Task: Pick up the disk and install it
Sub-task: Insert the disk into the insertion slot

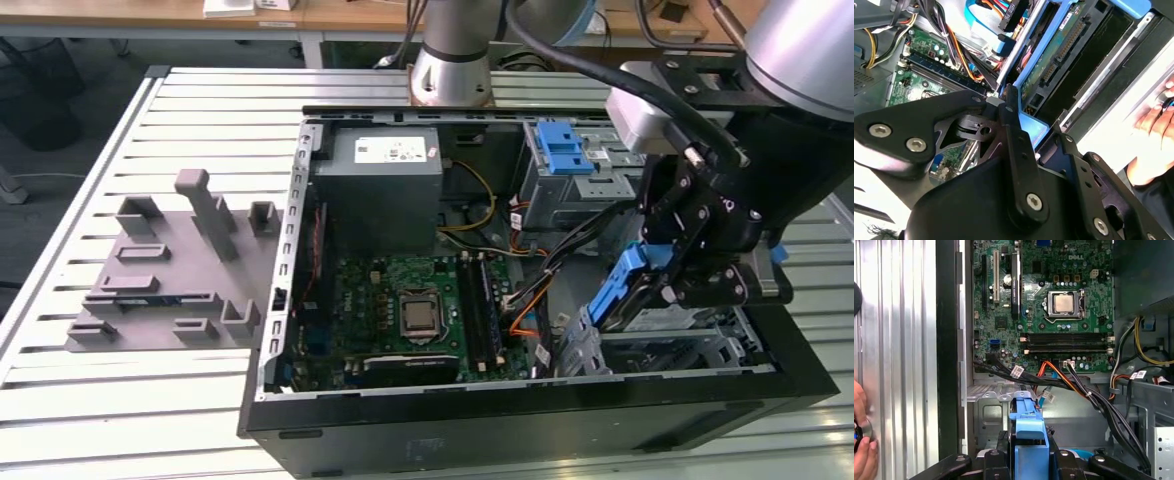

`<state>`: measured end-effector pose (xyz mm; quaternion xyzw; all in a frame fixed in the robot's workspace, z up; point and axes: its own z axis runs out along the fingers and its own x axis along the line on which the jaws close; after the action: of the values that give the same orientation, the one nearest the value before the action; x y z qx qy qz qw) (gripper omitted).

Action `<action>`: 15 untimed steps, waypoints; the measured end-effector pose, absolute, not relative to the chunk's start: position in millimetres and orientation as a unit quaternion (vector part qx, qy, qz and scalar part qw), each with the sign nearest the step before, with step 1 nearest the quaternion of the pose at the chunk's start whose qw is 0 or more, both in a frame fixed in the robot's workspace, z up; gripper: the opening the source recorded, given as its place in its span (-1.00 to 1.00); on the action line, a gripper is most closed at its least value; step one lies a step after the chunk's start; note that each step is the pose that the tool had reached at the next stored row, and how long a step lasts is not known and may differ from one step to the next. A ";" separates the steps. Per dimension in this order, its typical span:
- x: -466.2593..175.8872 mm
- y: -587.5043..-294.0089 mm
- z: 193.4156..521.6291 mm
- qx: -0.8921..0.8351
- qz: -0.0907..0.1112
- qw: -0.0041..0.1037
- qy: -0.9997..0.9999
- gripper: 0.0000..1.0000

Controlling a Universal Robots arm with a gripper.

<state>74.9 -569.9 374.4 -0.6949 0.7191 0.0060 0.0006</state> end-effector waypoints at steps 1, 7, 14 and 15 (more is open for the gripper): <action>74.9 -569.9 373.9 -0.695 0.006 0.001 0.719 -0.27; 74.9 -569.9 370.6 -0.695 0.006 0.001 0.719 -0.27; 74.9 -570.0 366.4 -0.695 0.006 0.001 0.719 -0.27; 74.9 -570.0 365.9 -0.695 0.006 0.001 0.719 -0.27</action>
<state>74.9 -570.0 365.9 -0.6949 0.7191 0.0060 0.0006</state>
